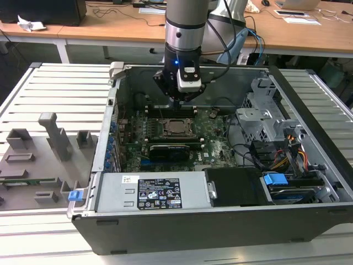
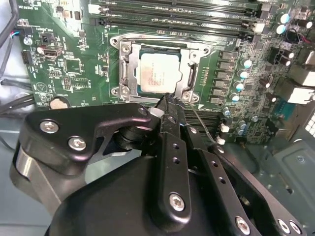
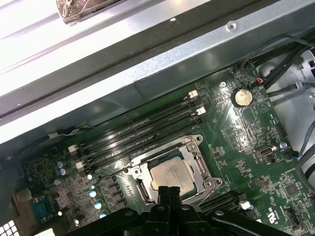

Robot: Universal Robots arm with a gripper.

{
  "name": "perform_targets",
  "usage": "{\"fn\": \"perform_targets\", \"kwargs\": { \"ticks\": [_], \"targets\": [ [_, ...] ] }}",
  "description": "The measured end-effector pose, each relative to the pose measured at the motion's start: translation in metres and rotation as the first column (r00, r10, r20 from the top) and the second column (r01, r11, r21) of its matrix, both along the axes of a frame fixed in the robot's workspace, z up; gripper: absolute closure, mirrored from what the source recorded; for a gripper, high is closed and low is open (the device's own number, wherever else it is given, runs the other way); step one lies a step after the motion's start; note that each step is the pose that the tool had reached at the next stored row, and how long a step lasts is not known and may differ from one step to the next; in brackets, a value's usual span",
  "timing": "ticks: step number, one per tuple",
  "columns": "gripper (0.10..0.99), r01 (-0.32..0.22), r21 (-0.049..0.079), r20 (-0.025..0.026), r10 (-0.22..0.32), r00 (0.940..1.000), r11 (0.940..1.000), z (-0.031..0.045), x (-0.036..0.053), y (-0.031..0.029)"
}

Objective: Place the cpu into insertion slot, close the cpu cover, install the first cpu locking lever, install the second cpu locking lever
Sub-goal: 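Install the first cpu locking lever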

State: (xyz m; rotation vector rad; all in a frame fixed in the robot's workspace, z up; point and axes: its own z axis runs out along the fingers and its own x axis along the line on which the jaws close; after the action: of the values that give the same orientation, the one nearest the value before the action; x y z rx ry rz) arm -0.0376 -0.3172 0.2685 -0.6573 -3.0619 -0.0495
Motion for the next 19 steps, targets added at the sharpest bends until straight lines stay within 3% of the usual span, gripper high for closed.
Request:
{"fn": "perform_targets", "kwargs": {
  "ticks": [9, 19],
  "targets": [
    [0.98, -0.062, 0.0, 0.0, 0.062, 0.9981, 0.9981, 0.0, 0.0, 0.0],
    [0.98, -0.149, 0.0, 0.0, 0.149, 0.9888, 0.9888, 0.0, 0.0, 0.0]
  ]
}}
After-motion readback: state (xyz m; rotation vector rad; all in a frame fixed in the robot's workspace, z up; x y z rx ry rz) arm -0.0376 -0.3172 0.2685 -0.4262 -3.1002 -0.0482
